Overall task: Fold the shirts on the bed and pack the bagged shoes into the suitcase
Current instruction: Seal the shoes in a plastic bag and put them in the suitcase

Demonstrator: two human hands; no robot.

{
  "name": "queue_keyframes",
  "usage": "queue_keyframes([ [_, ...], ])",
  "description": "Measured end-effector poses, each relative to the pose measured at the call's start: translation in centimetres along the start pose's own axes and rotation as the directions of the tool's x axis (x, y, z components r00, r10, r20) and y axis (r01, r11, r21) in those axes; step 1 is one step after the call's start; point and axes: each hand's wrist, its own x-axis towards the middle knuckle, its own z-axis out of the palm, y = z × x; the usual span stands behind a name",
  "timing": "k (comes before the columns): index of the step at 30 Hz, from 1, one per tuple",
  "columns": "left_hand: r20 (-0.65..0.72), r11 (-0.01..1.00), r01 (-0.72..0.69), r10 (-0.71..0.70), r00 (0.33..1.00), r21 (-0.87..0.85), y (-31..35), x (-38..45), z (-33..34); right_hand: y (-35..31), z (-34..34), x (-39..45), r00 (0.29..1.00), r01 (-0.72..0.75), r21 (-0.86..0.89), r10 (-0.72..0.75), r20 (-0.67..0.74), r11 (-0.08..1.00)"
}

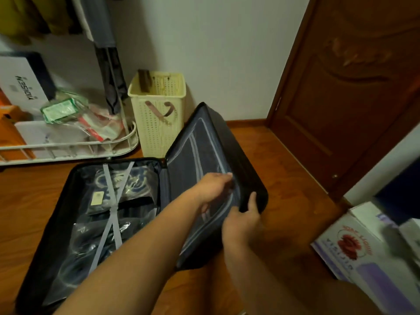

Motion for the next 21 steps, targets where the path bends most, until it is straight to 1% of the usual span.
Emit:
queue_keyframes([
  [2,-0.009,0.998,0.019,-0.020,1.000,-0.057,1.2,-0.5,-0.7,-0.6,0.3,-3.2,0.995,0.095,-0.171,-0.093,0.020,0.981],
  [4,-0.087,0.986,-0.003,-0.012,0.996,-0.164,1.7,-1.0,-2.5,-1.0,0.8,-6.1,0.965,0.259,-0.290,-0.235,0.116,0.921],
  [5,-0.144,0.979,-0.023,-0.006,0.990,-0.201,1.7,-1.1,-3.7,-1.0,0.8,-7.5,0.922,0.378,-0.288,-0.331,0.200,0.880],
  [6,-0.181,0.980,-0.033,-0.004,0.983,-0.199,1.7,-1.3,-4.9,-1.1,0.8,-8.6,0.852,0.509,-0.252,-0.442,0.279,0.823],
  [7,-0.182,0.981,-0.031,-0.004,0.983,-0.189,1.5,-1.6,-6.0,-1.6,0.2,-9.3,0.781,0.610,-0.197,-0.541,0.313,0.767],
  [8,-0.150,0.985,-0.022,-0.004,0.989,-0.171,1.2,-2.6,-6.7,-2.1,-0.4,-9.1,0.740,0.664,-0.164,-0.611,0.282,0.729],
  [9,-0.136,0.988,-0.007,-0.015,0.991,-0.156,0.9,-3.7,-7.3,-2.7,-0.6,-8.0,0.727,0.685,-0.162,-0.652,0.214,0.710],
  [10,-0.129,0.986,0.002,-0.024,0.991,-0.167,0.3,-4.6,-7.8,-3.1,-0.4,-6.2,0.744,0.668,-0.194,-0.647,0.166,0.718],
  [11,-0.121,0.981,0.000,-0.024,0.992,-0.195,-0.1,-5.5,-8.3,-4.0,-0.2,-4.5,0.795,0.607,-0.208,-0.578,0.186,0.767],
  [12,-0.122,0.974,-0.007,-0.022,0.992,-0.228,-0.6,-6.1,-8.9,-5.1,0.1,-2.9,0.861,0.473,-0.164,-0.415,0.293,0.866],
  [13,-0.136,0.964,-0.017,-0.020,0.991,-0.264,-1.1,-6.6,-9.5,-6.1,0.3,-1.7,0.858,0.302,-0.083,-0.232,0.458,0.950],
  [14,-0.147,0.956,-0.028,-0.015,0.989,-0.292,-1.5,-7.0,-10.1,-6.7,0.7,-1.0,0.786,0.148,-0.019,-0.106,0.609,0.989],
  [15,-0.167,0.951,-0.037,-0.016,0.986,-0.308,-1.8,-7.5,-10.8,-7.1,0.9,-0.9,0.707,0.071,0.009,-0.057,0.705,0.997],
  [16,-0.187,0.949,-0.043,-0.017,0.982,-0.314,-2.1,-8.2,-11.4,-7.1,1.2,-1.1,0.655,0.069,0.017,-0.058,0.754,0.997],
  [17,-0.214,0.946,-0.052,-0.019,0.977,-0.321,-2.5,-8.8,-12.1,-7.1,1.6,-1.7,0.626,0.086,0.046,-0.090,0.775,0.995],
  [18,-0.245,0.940,-0.072,-0.012,0.970,-0.333,-2.8,-9.5,-12.9,-7.2,2.2,-2.5,0.616,0.109,0.082,-0.133,0.776,0.991],
  [19,-0.274,0.934,-0.096,-0.002,0.962,-0.343,-3.0,-10.2,-13.8,-7.2,3.0,-3.5,0.622,0.137,0.117,-0.178,0.763,0.984],
  [21,-0.345,0.936,-0.123,0.002,0.939,-0.329,-3.4,-11.6,-16.2,-7.4,4.9,-5.7,0.624,0.232,0.151,-0.266,0.735,0.961],
])
